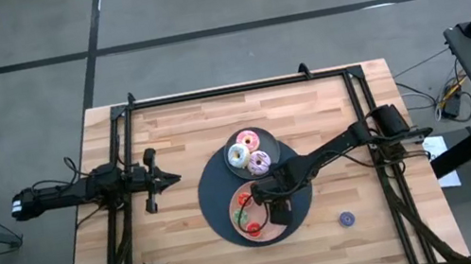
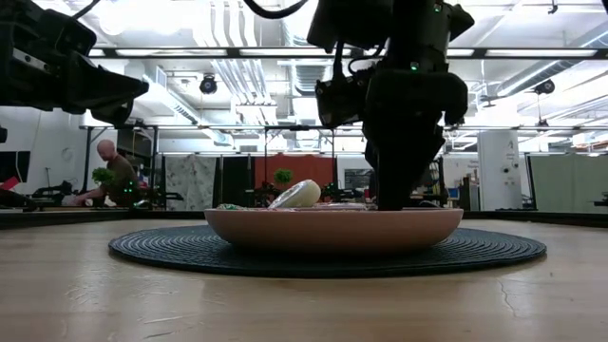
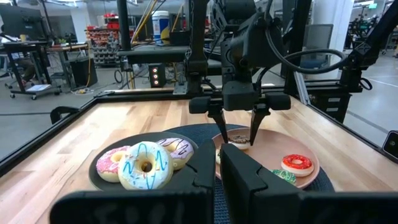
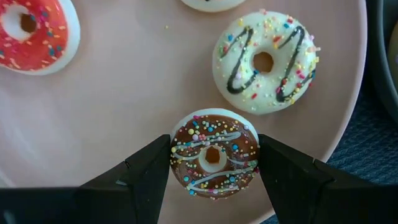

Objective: Pick & Place donuts
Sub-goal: Put the small brown doughnut into the pink plate, then put the small purple doughnut into the pink plate

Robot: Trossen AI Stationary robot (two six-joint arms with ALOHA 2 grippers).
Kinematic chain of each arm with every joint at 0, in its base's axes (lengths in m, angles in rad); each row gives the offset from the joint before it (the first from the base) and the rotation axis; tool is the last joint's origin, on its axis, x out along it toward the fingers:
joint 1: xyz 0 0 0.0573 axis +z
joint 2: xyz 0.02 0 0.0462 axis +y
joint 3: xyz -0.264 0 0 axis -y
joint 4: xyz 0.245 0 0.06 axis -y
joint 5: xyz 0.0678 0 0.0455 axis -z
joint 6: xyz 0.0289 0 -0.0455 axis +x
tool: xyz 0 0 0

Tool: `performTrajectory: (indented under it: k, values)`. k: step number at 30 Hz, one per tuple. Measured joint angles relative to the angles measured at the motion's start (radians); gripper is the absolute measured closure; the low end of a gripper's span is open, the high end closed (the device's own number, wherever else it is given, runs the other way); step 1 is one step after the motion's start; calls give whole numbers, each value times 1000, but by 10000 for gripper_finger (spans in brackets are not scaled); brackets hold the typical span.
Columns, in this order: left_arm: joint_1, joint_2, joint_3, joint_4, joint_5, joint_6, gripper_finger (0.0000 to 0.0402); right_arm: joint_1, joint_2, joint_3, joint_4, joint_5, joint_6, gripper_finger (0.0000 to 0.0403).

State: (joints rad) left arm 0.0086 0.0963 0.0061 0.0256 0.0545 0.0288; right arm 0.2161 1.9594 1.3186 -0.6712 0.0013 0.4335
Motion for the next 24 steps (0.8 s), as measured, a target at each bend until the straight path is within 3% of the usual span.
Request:
performTrajectory:
  k: [14,24]
  values:
    - [0,0,0,0,0,0,402,0,1,-4,0,-10,-42,175]
    - [0,0,0,0,0,0,402,-1,1,-5,-1,-13,-37,120]
